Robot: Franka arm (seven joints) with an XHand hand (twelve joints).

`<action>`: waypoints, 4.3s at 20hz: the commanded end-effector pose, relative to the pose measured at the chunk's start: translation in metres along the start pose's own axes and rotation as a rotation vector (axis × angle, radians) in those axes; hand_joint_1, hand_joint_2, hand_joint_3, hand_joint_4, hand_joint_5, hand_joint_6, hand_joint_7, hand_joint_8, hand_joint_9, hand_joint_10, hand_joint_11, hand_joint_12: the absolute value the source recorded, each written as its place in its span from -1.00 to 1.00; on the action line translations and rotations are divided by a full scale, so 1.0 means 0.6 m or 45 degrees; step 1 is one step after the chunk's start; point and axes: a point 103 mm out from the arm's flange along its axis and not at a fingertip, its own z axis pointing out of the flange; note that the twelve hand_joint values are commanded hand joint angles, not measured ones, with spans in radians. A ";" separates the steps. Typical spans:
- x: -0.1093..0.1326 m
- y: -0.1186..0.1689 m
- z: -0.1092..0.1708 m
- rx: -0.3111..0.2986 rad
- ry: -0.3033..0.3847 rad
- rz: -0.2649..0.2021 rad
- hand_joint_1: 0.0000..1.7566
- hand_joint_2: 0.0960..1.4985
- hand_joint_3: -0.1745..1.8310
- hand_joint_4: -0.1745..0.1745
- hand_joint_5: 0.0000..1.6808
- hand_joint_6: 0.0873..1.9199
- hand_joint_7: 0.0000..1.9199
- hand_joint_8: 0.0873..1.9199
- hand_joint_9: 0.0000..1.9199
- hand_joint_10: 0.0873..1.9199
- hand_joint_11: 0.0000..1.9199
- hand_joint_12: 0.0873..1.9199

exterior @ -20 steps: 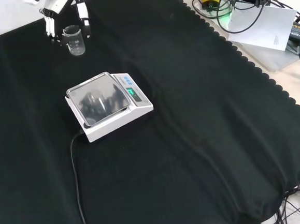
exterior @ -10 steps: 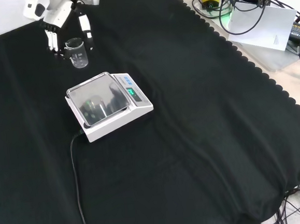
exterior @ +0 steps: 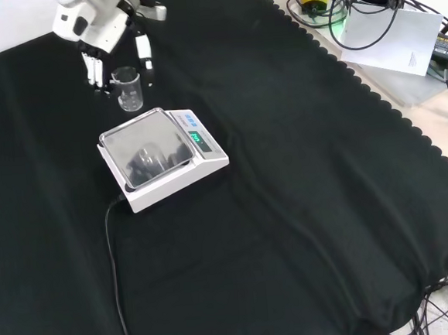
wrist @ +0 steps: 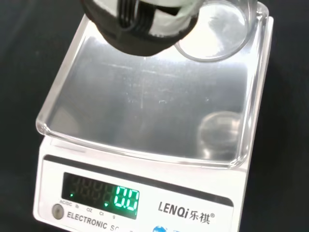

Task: Put the beaker on the electronic balance.

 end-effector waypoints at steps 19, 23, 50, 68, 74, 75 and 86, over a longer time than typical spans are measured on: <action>0.143 0.025 -0.019 -0.225 -0.255 0.055 0.55 0.52 -0.83 -1.00 -0.01 0.23 -0.23 0.23 0.03 0.21 0.05 -0.07; 0.141 0.029 -0.022 -0.219 -0.250 0.061 0.55 0.52 -0.83 -1.00 -0.01 0.23 -0.22 0.22 0.03 0.21 0.05 -0.07; 0.087 0.056 -0.003 -0.108 -0.142 0.056 0.55 0.52 -0.83 -1.00 -0.01 0.23 -0.22 0.22 0.03 0.21 0.05 -0.07; 0.053 0.080 0.051 -0.015 -0.108 0.038 0.55 0.52 -0.83 -1.00 -0.01 0.23 -0.22 0.22 0.03 0.21 0.05 -0.07; 0.057 0.088 0.067 0.027 -0.112 0.016 0.55 0.52 -0.83 -1.00 -0.01 0.23 -0.22 0.22 0.03 0.21 0.05 -0.07; 0.056 0.088 0.068 0.030 -0.107 0.015 0.55 0.52 -0.83 -1.00 -0.01 0.23 -0.22 0.22 0.03 0.21 0.05 -0.07; 0.041 0.089 0.081 0.079 -0.029 0.000 0.55 0.52 -0.83 -1.00 -0.01 0.23 -0.22 0.23 0.03 0.21 0.04 -0.07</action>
